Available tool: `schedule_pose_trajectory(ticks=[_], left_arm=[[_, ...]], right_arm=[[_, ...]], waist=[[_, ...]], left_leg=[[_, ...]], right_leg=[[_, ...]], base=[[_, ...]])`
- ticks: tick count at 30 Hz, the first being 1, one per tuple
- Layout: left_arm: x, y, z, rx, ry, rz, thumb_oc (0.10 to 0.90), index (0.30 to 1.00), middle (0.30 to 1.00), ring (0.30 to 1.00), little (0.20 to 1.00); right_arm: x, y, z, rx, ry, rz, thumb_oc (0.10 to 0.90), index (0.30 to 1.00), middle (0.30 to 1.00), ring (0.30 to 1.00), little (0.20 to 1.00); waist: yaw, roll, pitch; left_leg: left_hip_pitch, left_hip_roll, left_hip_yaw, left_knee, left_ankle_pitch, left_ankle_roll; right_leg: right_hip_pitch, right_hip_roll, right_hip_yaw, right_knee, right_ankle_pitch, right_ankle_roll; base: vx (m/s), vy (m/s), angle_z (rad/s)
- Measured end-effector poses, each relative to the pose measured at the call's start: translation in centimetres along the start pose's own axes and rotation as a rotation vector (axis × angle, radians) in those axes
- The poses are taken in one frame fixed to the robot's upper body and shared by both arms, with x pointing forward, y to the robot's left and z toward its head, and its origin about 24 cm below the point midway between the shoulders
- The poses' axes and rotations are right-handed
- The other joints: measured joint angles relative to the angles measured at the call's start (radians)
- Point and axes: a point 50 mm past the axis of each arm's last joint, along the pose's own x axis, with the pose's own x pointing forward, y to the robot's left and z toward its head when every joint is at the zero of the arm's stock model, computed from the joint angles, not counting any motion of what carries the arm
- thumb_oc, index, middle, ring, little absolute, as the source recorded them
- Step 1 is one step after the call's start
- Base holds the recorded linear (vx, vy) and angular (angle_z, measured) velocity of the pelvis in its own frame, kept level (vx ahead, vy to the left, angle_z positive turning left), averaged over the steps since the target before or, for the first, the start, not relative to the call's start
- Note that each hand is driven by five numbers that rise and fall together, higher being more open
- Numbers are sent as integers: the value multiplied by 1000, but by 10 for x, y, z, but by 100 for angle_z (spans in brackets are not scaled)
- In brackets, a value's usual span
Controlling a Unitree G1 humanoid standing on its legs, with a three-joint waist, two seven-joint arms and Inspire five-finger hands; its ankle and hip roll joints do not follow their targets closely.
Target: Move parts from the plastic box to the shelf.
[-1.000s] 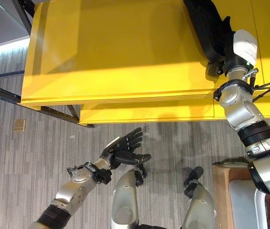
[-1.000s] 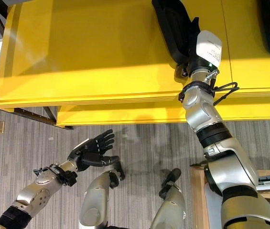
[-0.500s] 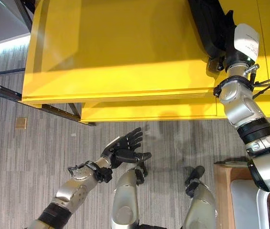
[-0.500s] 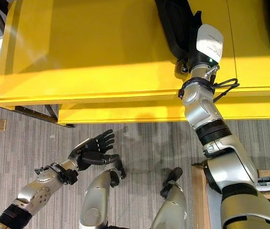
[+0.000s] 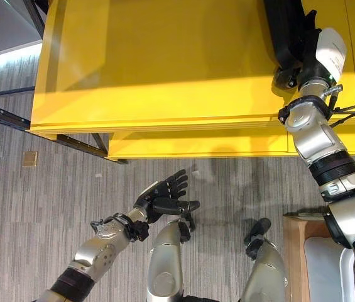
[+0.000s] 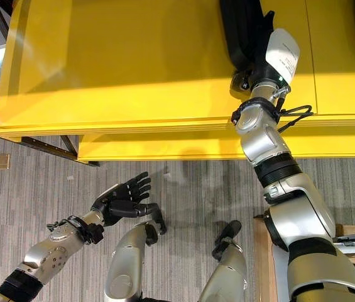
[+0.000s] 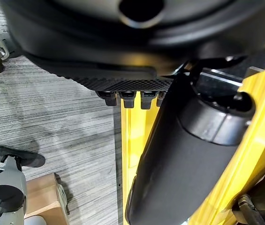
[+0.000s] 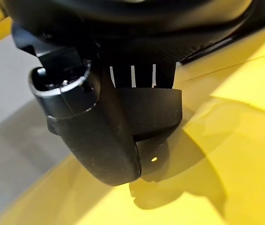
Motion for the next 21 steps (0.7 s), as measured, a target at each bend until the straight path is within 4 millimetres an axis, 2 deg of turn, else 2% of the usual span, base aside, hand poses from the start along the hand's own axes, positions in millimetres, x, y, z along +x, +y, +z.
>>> schedule_pose_trajectory(ticks=[9, 10, 11, 12, 13, 21], left_arm=[[3, -4, 0, 6, 2, -3, 900, 1000, 1000, 1000, 1000], [3, -4, 1, 8, 0, -3, 900, 1000, 1000, 1000, 1000], [3, -4, 2, 9, -1, -4, 900, 1000, 1000, 1000, 1000], [4, -4, 2, 10, -3, -5, 900, 1000, 1000, 1000, 1000], [4, -4, 3, 11, -4, -5, 900, 1000, 1000, 1000, 1000], [4, -4, 3, 11, -4, -7, 900, 1000, 1000, 1000, 1000]], right_arm=[[4, -4, 5, 46, 13, -41, 400, 300, 300, 300, 300], [5, -4, 6, 45, 11, -39, 422, 330, 330, 330, 330], [5, -4, 6, 36, 7, -33, 500, 440, 440, 440, 440], [5, -4, 6, 16, -3, -24, 618, 605, 605, 605, 605], [5, -3, 6, 8, -4, -14, 900, 1000, 1000, 1000, 1000], [6, -1, 11, -204, -118, 17, 900, 1000, 1000, 1000, 1000]], waist=[[-2, 1, 0], [-2, 1, 0], [-2, 1, 0], [-2, 1, 0], [-2, 1, 0], [-2, 1, -1]], left_leg=[[-25, 3, 0, 12, 0, 1], [-25, 3, 0, 12, 0, 1], [-25, 3, 0, 12, 0, 1], [-25, 3, -1, 12, 0, 1], [-25, 4, -1, 13, 0, 1], [-25, 4, -2, 14, 0, 1]], right_leg=[[-28, -2, 5, 14, -1, -2], [-28, -2, 5, 14, -1, -2], [-28, -2, 5, 14, -1, -2], [-28, -2, 5, 15, -1, -2], [-28, -2, 5, 16, -1, -2], [-27, -2, 4, 17, -1, -2]], base=[[0, 0, 0], [0, 0, 0], [0, 0, 0], [0, 0, 0], [0, 0, 0], [0, 0, 0]])
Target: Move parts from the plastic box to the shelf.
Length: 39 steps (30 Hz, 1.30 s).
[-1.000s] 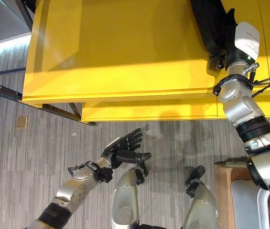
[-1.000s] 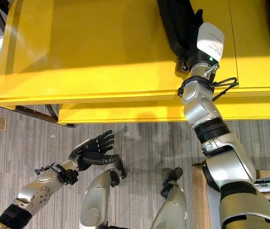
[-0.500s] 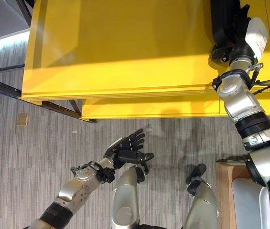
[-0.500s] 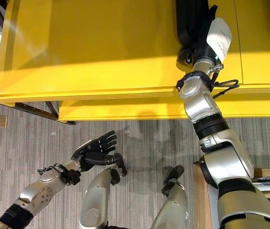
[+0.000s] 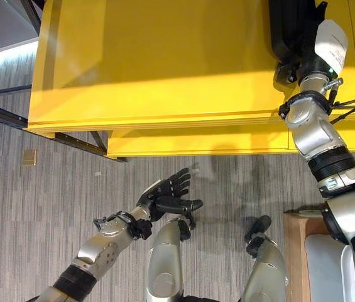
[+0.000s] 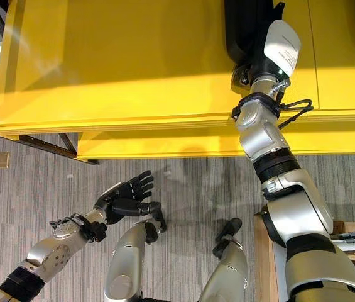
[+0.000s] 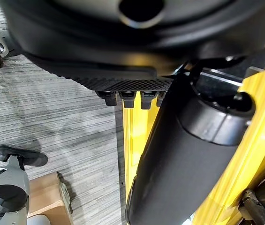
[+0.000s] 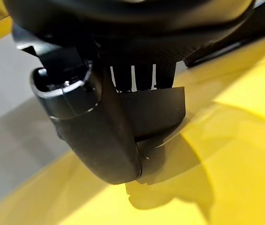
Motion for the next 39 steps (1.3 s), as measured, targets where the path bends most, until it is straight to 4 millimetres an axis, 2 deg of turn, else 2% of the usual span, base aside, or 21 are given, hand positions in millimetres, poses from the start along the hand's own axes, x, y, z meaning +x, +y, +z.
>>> schedule_pose_trajectory(ticks=[6, 11, 26, 39], left_arm=[[0, 0, 0, 0, 1, -6, 900, 1000, 1000, 1000, 1000], [-2, -1, -2, -4, 6, -37, 900, 1000, 1000, 1000, 1000], [-7, -3, -8, -18, 20, -77, 900, 1000, 1000, 1000, 1000], [-7, -4, -9, -21, 29, -115, 900, 1000, 1000, 1000, 1000]], right_arm=[[1, 2, 8, -144, -72, 47, 900, 1000, 1000, 1000, 1000], [1, 3, 6, -266, -102, 91, 900, 1000, 1000, 1000, 1000], [0, 6, 0, -357, -120, 142, 900, 1000, 1000, 1000, 1000], [-5, 5, 0, -509, -252, 48, 900, 1000, 1000, 1000, 1000]], waist=[[1, 0, 0], [2, 0, 0], [5, 0, 0], [2, 0, 0]], left_leg=[[0, 0, -4, 1, 1, 1], [4, 0, -7, 2, 1, 1], [22, 1, -18, 6, 2, 3], [24, 2, -16, 11, 0, 4]], right_leg=[[5, 0, -4, 0, 2, 4], [13, 1, -7, 0, 3, 4], [43, 1, -19, -2, 4, 3], [44, 1, -15, -1, 5, 2]], base=[[-2, -5, 1], [-4, -12, 1], [-6, -17, 2], [-3, -6, 0]])
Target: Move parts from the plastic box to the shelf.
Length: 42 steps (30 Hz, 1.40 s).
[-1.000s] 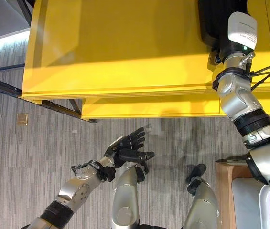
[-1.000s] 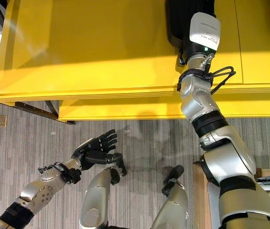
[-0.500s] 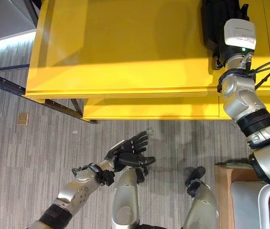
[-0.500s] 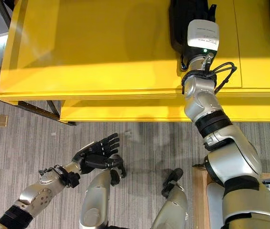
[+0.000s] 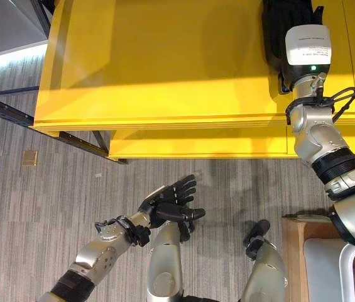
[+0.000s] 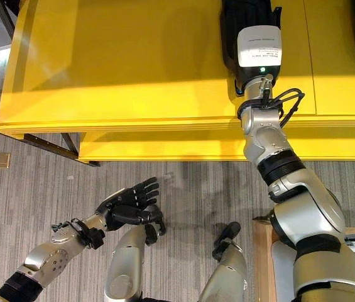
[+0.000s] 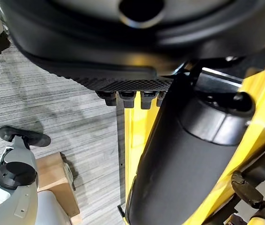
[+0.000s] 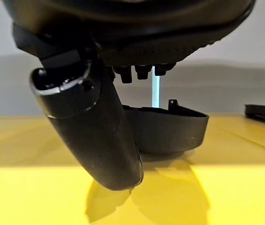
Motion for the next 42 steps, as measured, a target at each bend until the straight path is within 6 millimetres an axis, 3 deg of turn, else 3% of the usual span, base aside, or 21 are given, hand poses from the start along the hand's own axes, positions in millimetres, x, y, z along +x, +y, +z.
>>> schedule_pose_trajectory(ticks=[12, 17, 31, 36, 42], left_arm=[[-2, -1, -2, -5, 4, -39, 900, 1000, 1000, 1000, 1000], [-2, -1, -2, -5, 3, -40, 900, 1000, 1000, 1000, 1000], [-2, -3, -2, -4, -1, -68, 900, 1000, 1000, 1000, 1000], [-4, -2, -4, -9, -2, -63, 900, 1000, 1000, 1000, 1000], [-7, -2, -7, -15, -15, -50, 900, 1000, 1000, 1000, 1000]], right_arm=[[-5, -1, -9, -65, -19, -98, 900, 1000, 1000, 1000, 1000], [-4, -10, -2, -44, -55, -124, 900, 1000, 1000, 1000, 1000], [-19, 2, 10, 14, -142, -73, 900, 1000, 1000, 1000, 1000], [-33, 1, 18, 112, -211, -101, 900, 1000, 1000, 1000, 1000], [-65, -3, 37, 210, -373, -204, 900, 1000, 1000, 1000, 1000]], waist=[[-7, 0, 0], [-5, 0, 0], [-27, -1, 1], [-38, -2, 1], [-64, -5, 2]], left_leg=[[15, 1, 9, 6, -15, -6], [11, 5, 20, 6, -13, 1], [13, 15, 22, 23, -27, -8], [15, 16, 25, 24, -29, -7], [36, 17, 30, 23, -32, -5]], right_leg=[[9, 0, 12, -6, 1, -1], [-4, 4, 22, -7, 7, 1], [-1, 11, 27, -6, 3, -4], [-2, 14, 33, -7, 3, -5], [13, 16, 39, -10, 5, -2]], base=[[2, -1, -1], [-8, 0, -6], [-4, -5, -1], [0, 0, 0], [-3, 0, -1]])
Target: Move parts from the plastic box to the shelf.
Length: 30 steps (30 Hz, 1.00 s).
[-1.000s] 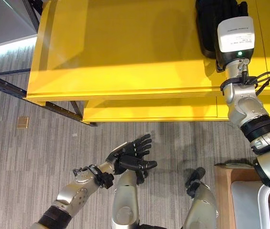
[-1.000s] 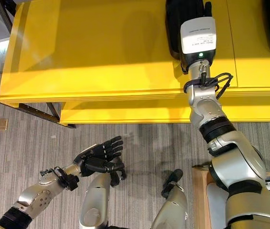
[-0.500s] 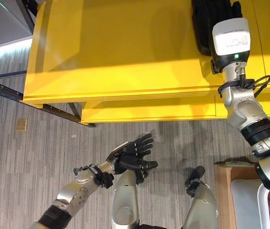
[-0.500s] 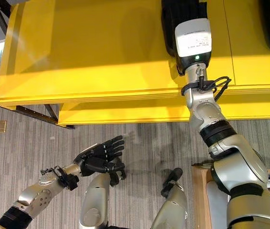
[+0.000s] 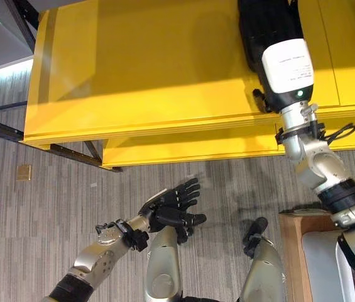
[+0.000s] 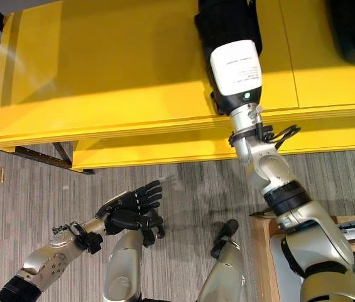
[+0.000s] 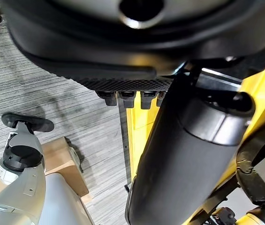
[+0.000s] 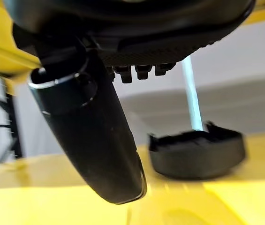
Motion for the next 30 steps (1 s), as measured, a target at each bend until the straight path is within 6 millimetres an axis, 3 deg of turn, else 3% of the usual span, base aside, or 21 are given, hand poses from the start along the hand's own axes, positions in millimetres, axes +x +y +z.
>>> schedule_pose_trajectory(ticks=[7, 12, 16, 20, 24, 30], left_arm=[[-6, 2, -4, -12, -23, 20, 900, 1000, 1000, 1000, 1000], [-17, 2, -14, -54, -70, 54, 900, 1000, 1000, 1000, 1000], [-21, 0, -20, -87, -107, 75, 900, 1000, 1000, 1000, 1000], [-22, -2, -19, -89, -149, 79, 900, 1000, 1000, 1000, 1000], [-38, 3, -26, -102, -157, 132, 900, 1000, 1000, 1000, 1000], [-65, 13, -30, -74, -137, 146, 900, 1000, 1000, 1000, 1000]], right_arm=[[-25, -6, 17, 137, -52, -14, 900, 1000, 1000, 1000, 1000], [-75, -4, 32, 295, -35, 40, 900, 1000, 1000, 1000, 1000], [-104, -7, 48, 412, -55, 64, 900, 1000, 1000, 1000, 1000], [-125, -4, 50, 503, -7, 119, 900, 1000, 1000, 1000, 1000], [-149, 2, 39, 532, 83, 273, 900, 1000, 1000, 1000, 1000], [-202, 13, 0, 504, 377, 619, 900, 1000, 1000, 1000, 1000]], waist=[[-43, -4, 0], [-68, -22, 0], [-105, -31, -1], [-108, -32, -2], [-128, -45, -10], [-136, -103, -67]], left_leg=[[20, 6, 6, -9, -4, -4], [95, 4, 27, -69, 5, -18], [139, -3, 30, -149, 46, -32], [215, -5, 50, -254, 101, -51], [300, -8, 51, -343, 140, -71], [341, -22, 56, -353, 134, -77]], right_leg=[[18, 17, 21, -19, -2, 2], [74, 45, 41, -75, -2, 16], [108, 80, 66, -121, 2, 16], [150, 113, 64, -164, 7, 12], [210, 137, 51, -182, -4, 6], [246, 129, 54, -186, -14, 11]], base=[[-4, -3, -3], [28, 0, -10], [-5, 2, -2], [16, 34, -12], [22, 81, -1], [-9, 153, -2]])
